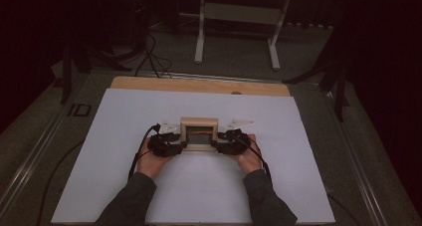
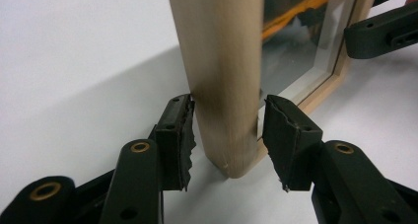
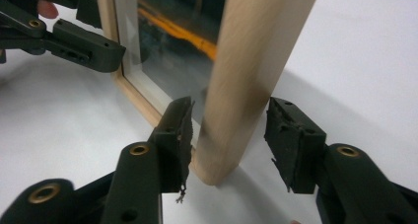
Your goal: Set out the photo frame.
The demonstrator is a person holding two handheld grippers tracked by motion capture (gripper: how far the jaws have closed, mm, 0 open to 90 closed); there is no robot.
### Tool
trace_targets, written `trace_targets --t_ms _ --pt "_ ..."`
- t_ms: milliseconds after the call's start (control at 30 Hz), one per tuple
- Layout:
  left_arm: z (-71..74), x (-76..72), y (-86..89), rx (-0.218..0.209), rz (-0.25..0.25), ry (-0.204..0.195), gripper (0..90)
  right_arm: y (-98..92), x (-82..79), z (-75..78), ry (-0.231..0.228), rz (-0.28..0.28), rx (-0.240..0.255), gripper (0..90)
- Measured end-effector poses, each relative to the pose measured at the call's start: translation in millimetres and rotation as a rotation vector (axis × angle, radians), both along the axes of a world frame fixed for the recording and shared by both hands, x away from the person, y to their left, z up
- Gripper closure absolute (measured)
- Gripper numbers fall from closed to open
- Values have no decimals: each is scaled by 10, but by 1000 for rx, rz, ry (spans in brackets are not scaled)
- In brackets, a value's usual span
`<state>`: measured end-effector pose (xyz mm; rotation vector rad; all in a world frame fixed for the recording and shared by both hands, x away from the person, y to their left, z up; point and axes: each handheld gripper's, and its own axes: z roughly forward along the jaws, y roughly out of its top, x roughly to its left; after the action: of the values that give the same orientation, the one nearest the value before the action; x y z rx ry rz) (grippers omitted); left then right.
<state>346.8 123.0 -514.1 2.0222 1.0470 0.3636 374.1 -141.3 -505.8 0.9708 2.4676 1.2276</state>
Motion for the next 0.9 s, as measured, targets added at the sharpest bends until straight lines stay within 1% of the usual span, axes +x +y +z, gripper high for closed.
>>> trace_targets --t_ms 300,400,500,600,767,900 --pt "0 0 1 6 -5 1 541 5 -7 -1 4 5 5 500" --pt "1 -2 -3 9 -4 -3 548 16 -20 -2 -3 1 -2 505" --pt "-2 1 -8 11 -5 -8 549 3 -48 -6 0 -3 8 514" --pt "-7 7 -9 9 -3 -11 549 -8 -84 -15 -3 2 6 516" --pt "-8 9 -8 8 -3 -4 546 -7 -81 -18 -2 5 6 507" --pt "-6 9 -4 -3 -4 7 535 -11 -74 -25 0 7 8 497"
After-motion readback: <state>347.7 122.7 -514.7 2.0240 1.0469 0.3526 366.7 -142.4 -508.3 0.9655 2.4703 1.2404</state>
